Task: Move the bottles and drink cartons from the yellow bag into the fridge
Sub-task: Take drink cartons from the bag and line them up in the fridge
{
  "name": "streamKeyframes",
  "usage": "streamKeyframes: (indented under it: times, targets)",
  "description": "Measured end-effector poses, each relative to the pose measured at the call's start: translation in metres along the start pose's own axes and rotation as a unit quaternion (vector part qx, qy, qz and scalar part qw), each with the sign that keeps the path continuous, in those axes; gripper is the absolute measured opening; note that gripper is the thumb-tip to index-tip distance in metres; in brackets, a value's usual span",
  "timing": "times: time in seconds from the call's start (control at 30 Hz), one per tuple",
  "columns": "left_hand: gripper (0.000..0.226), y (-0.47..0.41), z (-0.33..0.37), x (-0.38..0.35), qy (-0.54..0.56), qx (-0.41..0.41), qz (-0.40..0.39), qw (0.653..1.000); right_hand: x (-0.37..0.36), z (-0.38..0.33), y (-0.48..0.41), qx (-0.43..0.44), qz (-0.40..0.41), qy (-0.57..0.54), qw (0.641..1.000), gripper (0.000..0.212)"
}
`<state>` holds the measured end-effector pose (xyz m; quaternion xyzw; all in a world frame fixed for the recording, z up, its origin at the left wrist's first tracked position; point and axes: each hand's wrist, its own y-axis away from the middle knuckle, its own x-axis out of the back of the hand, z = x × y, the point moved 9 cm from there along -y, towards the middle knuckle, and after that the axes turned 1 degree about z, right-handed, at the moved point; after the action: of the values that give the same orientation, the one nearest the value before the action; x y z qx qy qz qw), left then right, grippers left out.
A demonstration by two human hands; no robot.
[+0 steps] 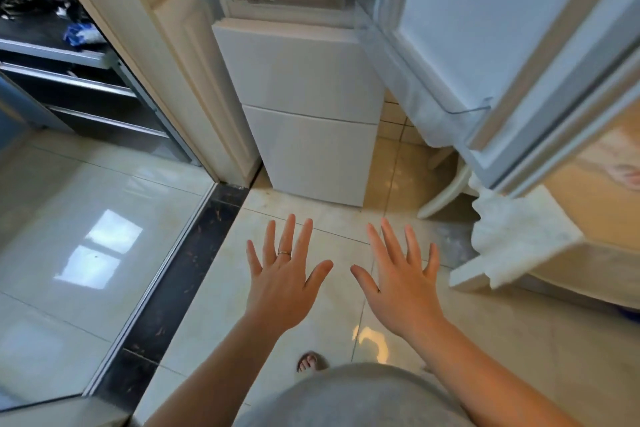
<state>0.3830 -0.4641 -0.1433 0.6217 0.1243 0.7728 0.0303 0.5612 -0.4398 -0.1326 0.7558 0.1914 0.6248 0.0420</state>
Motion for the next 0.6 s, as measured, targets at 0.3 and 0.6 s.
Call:
streamKeyframes:
  times: [0.3, 0.6]
  targets:
    - [0.076, 0.033, 0.190, -0.069, 0.017, -0.015, -0.038, 0.999, 0.013, 0.200, 0.062, -0.010, 0.010, -0.011, 1.000, 0.072]
    - [0.076, 0.042, 0.380, -0.109, 0.030, -0.069, -0.052, 0.996, 0.044, 0.381, 0.126, -0.057, 0.038, -0.033, 0.997, 0.070]
